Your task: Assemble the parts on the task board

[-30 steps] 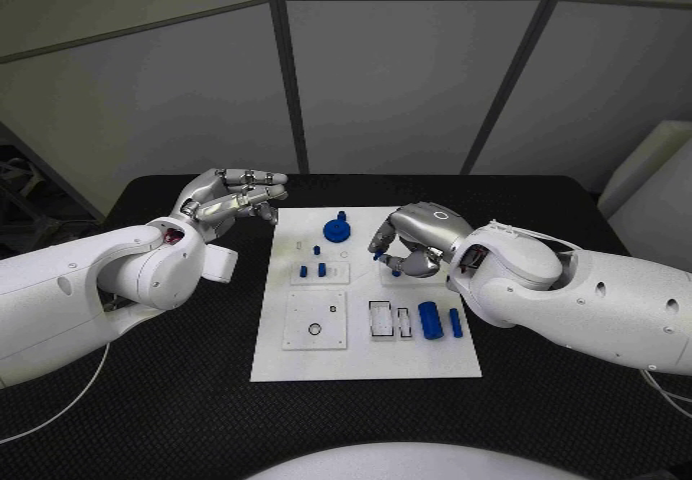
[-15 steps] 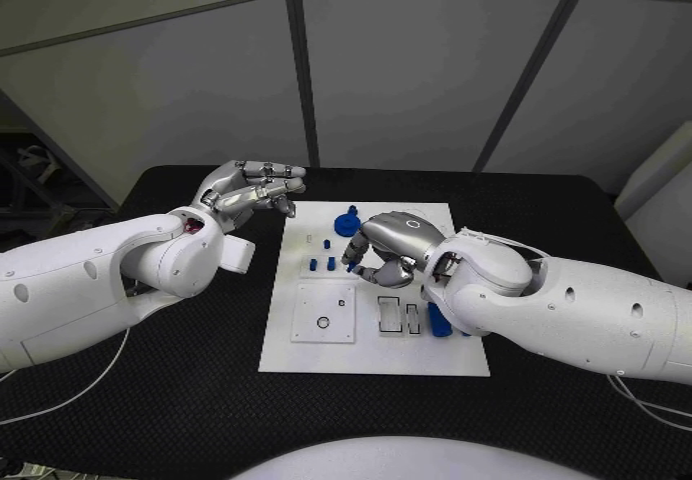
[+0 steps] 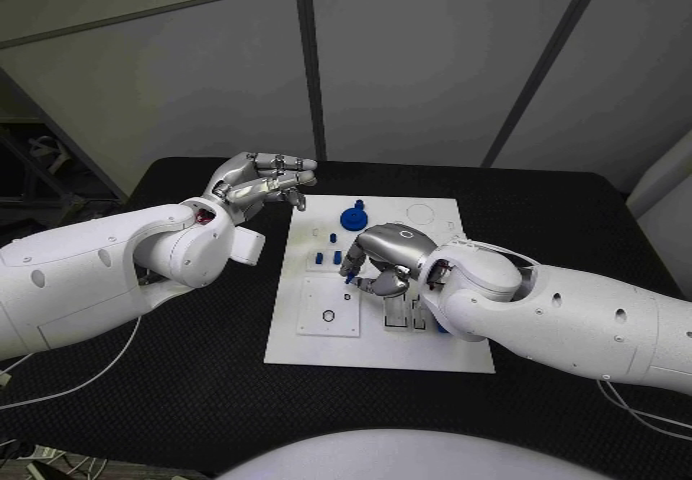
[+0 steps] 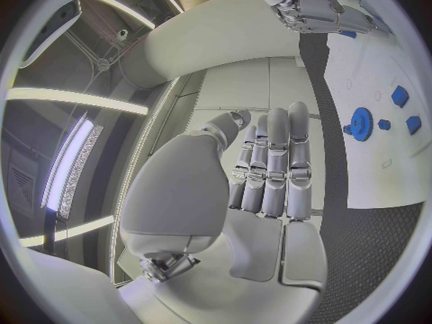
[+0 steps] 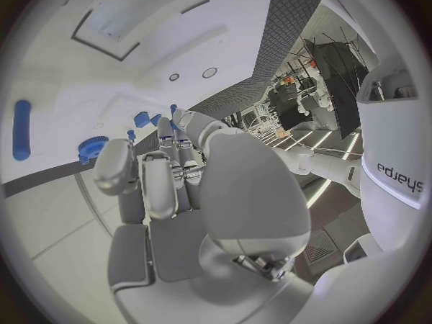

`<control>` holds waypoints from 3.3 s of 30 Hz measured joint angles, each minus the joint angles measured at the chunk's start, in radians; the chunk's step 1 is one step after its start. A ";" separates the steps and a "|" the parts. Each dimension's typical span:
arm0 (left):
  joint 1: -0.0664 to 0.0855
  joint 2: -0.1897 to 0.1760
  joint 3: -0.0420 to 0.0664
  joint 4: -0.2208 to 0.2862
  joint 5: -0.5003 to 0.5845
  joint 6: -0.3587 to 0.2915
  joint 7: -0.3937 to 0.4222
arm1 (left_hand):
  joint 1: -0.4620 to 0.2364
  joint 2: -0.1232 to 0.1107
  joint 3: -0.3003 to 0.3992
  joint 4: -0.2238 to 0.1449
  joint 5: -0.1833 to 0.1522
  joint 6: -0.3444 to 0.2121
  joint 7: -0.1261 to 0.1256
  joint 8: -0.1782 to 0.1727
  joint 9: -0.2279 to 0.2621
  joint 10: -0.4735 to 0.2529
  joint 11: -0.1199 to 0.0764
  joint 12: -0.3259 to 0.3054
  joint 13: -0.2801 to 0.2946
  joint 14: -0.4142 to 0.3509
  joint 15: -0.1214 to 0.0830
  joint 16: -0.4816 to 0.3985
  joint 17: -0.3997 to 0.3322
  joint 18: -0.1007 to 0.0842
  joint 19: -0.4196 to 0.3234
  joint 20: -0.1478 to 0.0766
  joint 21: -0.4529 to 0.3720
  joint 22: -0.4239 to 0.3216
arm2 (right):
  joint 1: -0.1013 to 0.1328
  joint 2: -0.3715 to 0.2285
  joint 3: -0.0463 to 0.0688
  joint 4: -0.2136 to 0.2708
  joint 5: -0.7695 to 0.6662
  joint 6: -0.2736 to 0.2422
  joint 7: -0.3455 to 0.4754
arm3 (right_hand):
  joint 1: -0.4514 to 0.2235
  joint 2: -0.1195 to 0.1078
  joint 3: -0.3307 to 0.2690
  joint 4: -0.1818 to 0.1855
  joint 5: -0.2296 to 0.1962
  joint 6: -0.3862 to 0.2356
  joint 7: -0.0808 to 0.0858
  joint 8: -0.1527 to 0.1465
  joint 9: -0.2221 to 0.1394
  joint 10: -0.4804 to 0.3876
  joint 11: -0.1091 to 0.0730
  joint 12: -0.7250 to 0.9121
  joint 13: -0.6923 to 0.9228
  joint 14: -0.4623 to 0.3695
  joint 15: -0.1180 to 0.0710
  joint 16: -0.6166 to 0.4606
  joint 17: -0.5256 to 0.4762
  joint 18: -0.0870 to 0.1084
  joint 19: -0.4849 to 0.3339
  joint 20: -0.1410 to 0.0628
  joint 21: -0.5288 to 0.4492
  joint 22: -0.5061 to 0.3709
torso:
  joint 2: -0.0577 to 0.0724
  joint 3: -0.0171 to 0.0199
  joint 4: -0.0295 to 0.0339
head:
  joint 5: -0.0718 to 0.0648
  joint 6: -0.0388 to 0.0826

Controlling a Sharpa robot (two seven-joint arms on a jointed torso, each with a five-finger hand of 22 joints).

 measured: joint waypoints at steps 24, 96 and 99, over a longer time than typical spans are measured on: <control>0.000 0.002 0.000 0.001 0.001 0.002 -0.001 | 0.000 0.000 0.000 0.000 0.000 0.000 0.000 0.000 0.000 0.000 0.000 0.000 0.000 0.000 0.000 0.000 0.000 0.000 0.000 0.000 0.000 0.000 | -0.008 0.022 -0.013 -0.031 -0.012 0.068 -0.003 | -0.004 0.004 0.000 0.000 0.002 -0.001 -0.001 -0.003 0.000 0.000 0.000 -0.002 -0.001 0.000 0.000 0.000 0.000 0.000 0.000 0.000 0.000 0.000 | -0.001 -0.0005 -0.0007 | 0.014 -0.015; 0.000 -0.001 0.000 -0.002 0.001 0.015 -0.009 | -0.004 0.004 -0.003 -0.003 0.000 0.000 0.000 0.000 0.000 0.000 0.000 0.000 0.000 0.000 0.000 -0.004 -0.003 0.000 0.000 0.000 0.000 -0.002 | -0.019 -0.088 -0.005 0.061 -0.054 -0.041 -0.013 | -0.065 -0.043 -0.043 0.028 0.039 -0.130 0.019 -0.017 -0.021 -0.146 0.036 -0.019 -0.014 -0.002 0.016 0.000 -0.039 0.000 -0.059 0.030 -0.047 -0.080 | -0.003 0.0006 -0.0035 | 0.006 -0.007; 0.000 -0.002 0.000 -0.003 0.001 0.016 -0.009 | -0.004 0.004 -0.003 -0.003 0.000 0.000 0.000 0.000 0.000 0.000 0.000 0.000 0.000 0.000 0.000 -0.004 -0.004 0.000 0.000 0.000 0.000 -0.003 | -0.011 -0.124 0.017 0.069 -0.049 -0.041 -0.015 | -0.071 -0.049 -0.053 0.030 0.030 -0.136 0.014 -0.017 -0.020 -0.160 0.034 -0.017 -0.014 -0.002 0.016 -0.004 -0.045 0.000 -0.066 0.031 -0.055 -0.087 | -0.003 -0.0002 -0.0036 | 0.000 -0.001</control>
